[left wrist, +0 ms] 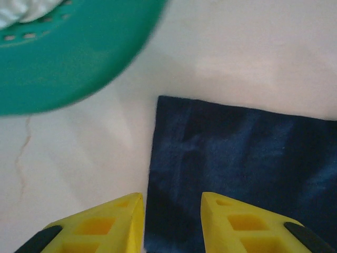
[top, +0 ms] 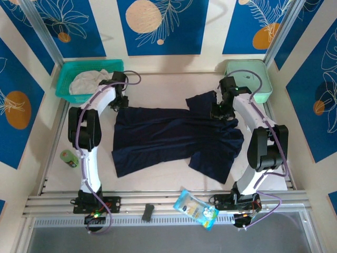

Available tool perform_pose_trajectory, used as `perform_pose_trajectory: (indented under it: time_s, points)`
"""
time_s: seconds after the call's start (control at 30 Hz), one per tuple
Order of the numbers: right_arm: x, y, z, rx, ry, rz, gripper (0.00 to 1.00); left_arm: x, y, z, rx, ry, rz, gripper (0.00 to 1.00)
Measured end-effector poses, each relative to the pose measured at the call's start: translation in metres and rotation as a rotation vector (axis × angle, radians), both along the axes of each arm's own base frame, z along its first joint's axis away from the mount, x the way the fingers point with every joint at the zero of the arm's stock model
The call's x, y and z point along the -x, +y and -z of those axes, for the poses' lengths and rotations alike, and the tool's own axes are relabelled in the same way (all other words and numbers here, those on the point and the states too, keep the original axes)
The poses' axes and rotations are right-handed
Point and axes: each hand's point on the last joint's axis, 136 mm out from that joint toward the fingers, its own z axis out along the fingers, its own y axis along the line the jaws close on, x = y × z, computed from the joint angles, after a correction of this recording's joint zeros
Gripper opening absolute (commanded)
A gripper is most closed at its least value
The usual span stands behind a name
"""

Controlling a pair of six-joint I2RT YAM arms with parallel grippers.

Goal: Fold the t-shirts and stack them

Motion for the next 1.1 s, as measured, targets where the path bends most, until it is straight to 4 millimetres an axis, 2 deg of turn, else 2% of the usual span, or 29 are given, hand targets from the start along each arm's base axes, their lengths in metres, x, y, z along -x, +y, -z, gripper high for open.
perform_pose_trajectory:
  time_s: [0.2, 0.3, 0.4, 0.5, 0.63, 0.73, 0.8, 0.87, 0.93, 1.1]
  points:
    - [0.007, 0.011, -0.003, -0.022, -0.014, -0.012, 0.18, -0.012, -0.007, -0.014, -0.004, -0.043, 0.088, 0.32]
    - [0.006, 0.029, -0.003, -0.061, -0.02, -0.032, 0.17, -0.009, -0.005, -0.01, -0.011, -0.046, 0.093, 0.32]
    - [0.008, 0.069, 0.002, -0.109, -0.003, -0.095, 0.17, 0.007, 0.0, -0.005, -0.021, -0.023, 0.083, 0.32]
    - [0.004, 0.129, 0.016, -0.158, 0.028, -0.191, 0.16, 0.022, 0.006, -0.012, -0.027, -0.023, 0.051, 0.32]
    - [-0.007, 0.21, 0.042, -0.198, 0.061, -0.303, 0.13, 0.034, 0.011, -0.04, -0.019, -0.081, -0.001, 0.35]
    - [-0.017, 0.256, 0.062, -0.206, 0.069, -0.365, 0.11, 0.038, 0.015, -0.067, -0.009, -0.14, -0.042, 0.35]
    - [-0.026, 0.278, 0.073, -0.207, 0.066, -0.39, 0.11, 0.038, 0.016, -0.078, -0.001, -0.169, -0.065, 0.35]
    - [-0.035, 0.292, 0.082, -0.207, 0.069, -0.395, 0.1, 0.039, 0.018, -0.081, 0.002, -0.178, -0.084, 0.35]
    - [-0.042, 0.298, 0.089, -0.207, 0.075, -0.389, 0.1, 0.043, 0.019, -0.075, 0.002, -0.163, -0.096, 0.35]
    - [-0.039, 0.297, 0.097, -0.187, 0.109, -0.372, 0.08, 0.049, 0.02, -0.05, -0.005, -0.106, -0.11, 0.35]
